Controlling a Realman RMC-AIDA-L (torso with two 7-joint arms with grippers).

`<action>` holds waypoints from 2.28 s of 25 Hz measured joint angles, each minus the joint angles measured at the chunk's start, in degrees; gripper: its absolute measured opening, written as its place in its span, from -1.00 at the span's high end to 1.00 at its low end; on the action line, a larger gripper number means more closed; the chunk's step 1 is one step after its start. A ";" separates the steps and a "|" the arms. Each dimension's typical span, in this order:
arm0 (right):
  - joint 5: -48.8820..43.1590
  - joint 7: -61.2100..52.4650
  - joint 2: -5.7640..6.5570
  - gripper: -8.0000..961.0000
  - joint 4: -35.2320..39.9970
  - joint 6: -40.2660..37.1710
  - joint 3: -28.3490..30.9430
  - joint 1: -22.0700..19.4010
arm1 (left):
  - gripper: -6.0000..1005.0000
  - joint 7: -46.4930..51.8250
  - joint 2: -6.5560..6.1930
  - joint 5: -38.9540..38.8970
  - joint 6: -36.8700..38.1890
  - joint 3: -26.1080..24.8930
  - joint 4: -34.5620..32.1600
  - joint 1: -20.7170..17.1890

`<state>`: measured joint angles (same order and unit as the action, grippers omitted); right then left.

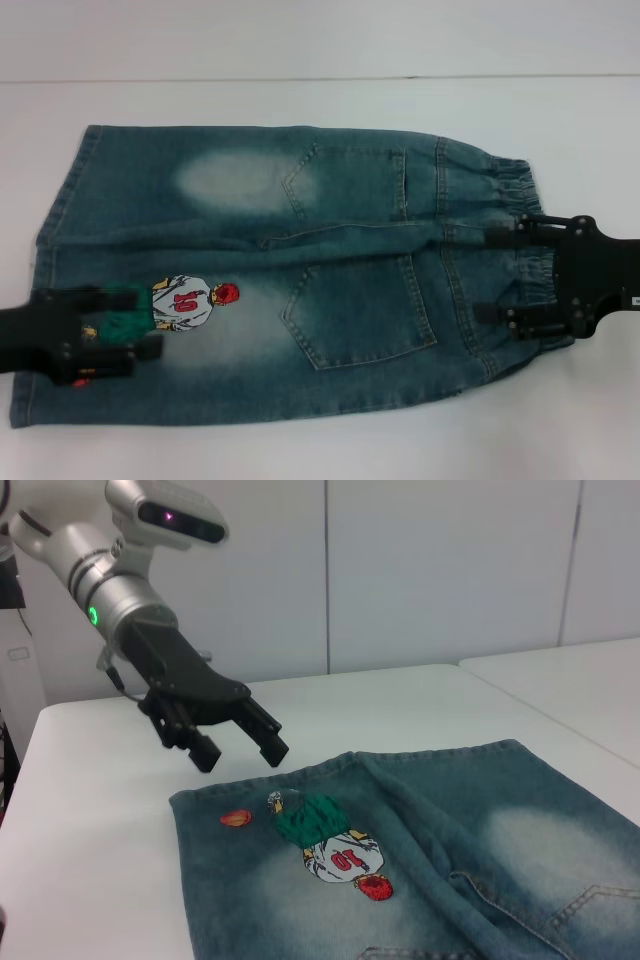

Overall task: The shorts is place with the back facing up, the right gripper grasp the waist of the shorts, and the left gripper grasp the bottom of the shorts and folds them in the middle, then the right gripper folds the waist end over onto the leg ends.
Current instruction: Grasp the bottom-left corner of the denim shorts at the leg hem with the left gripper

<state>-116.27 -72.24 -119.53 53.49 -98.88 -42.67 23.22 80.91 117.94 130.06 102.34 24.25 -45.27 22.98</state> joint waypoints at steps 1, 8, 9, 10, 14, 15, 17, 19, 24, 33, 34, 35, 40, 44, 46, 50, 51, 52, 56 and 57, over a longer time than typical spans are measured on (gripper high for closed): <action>0.00 0.04 0.00 -0.90 0.02 0.02 0.16 -0.08 | -0.68 1.83 0.03 0.20 0.29 0.04 -1.62 -0.17; -0.05 0.08 0.00 -0.90 0.04 0.29 0.84 -0.44 | -0.68 23.09 0.42 7.73 4.33 0.76 -18.95 -0.73; -0.05 0.09 0.00 -0.90 0.04 0.25 0.84 -0.45 | -0.68 25.29 0.31 9.07 5.29 1.00 -19.89 -0.38; -0.05 0.09 0.00 -0.90 0.04 0.22 0.87 -0.45 | -0.68 27.41 0.13 10.27 6.08 1.22 -20.58 0.04; -0.03 0.18 0.00 -0.90 0.08 0.24 1.00 -0.44 | -0.68 34.89 -0.90 17.51 8.99 2.63 -21.95 2.53; -0.04 0.21 0.00 -0.90 0.10 0.32 1.01 -0.39 | -0.68 36.31 -1.07 19.54 9.47 3.03 -22.15 3.22; -0.05 0.23 0.00 -0.90 0.12 0.48 1.01 -0.28 | -0.68 38.45 -1.16 23.03 9.53 3.80 -22.89 4.21; -0.04 0.24 0.00 -0.90 0.13 0.53 1.01 -0.22 | -0.68 39.95 -1.12 25.28 8.97 4.80 -23.57 4.82; -0.01 0.27 0.06 -0.90 0.13 0.69 1.01 -0.14 | -0.68 41.98 -0.81 29.87 5.92 7.78 -23.72 5.81; -0.01 0.95 0.04 -0.90 0.13 1.29 1.04 -0.15 | -0.68 45.13 -0.69 33.53 2.36 13.35 -21.73 6.32; 0.00 0.96 0.04 -0.90 0.18 1.27 1.07 -0.14 | -0.68 45.54 -0.70 33.58 2.29 13.89 -21.71 6.33; 0.00 0.96 0.05 -0.90 0.34 1.16 1.09 -0.13 | -0.68 46.07 -0.73 33.66 2.38 14.78 -21.70 6.35; 0.00 0.96 0.08 -0.90 0.81 1.04 1.08 -0.08 | -0.68 46.56 -0.76 33.70 2.83 15.79 -21.70 6.31; 0.00 0.96 0.09 -0.90 0.83 0.97 0.97 -0.01 | -0.68 47.48 -0.64 33.72 2.86 16.32 -21.51 6.28; 0.00 0.96 0.09 -0.90 0.83 0.93 0.88 -0.01 | -0.68 47.83 -0.63 33.73 2.77 16.57 -21.46 6.24; -0.01 0.96 0.09 -0.90 0.83 0.90 0.84 -0.13 | -0.68 48.12 -0.54 33.76 2.30 17.57 -21.44 5.95; -0.01 0.97 0.09 -0.90 0.83 0.89 0.82 -0.15 | -0.68 48.20 -0.49 33.77 2.21 17.73 -21.44 5.92; -0.01 0.98 0.09 -0.90 0.83 0.88 0.77 -0.16 | -0.68 48.27 -0.44 33.77 2.12 17.80 -21.44 5.91; -0.01 1.05 0.09 -0.90 0.83 0.88 0.66 -0.18 | -0.68 48.92 -0.30 33.77 1.38 18.63 -21.42 5.90; -0.01 1.17 0.09 -0.90 0.83 0.89 0.65 -0.19 | -0.68 49.16 -0.27 33.77 1.04 19.05 -21.30 5.88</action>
<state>-116.28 -71.07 -119.44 54.32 -98.00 -42.01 23.03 130.07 117.67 163.83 103.38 43.30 -66.57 28.87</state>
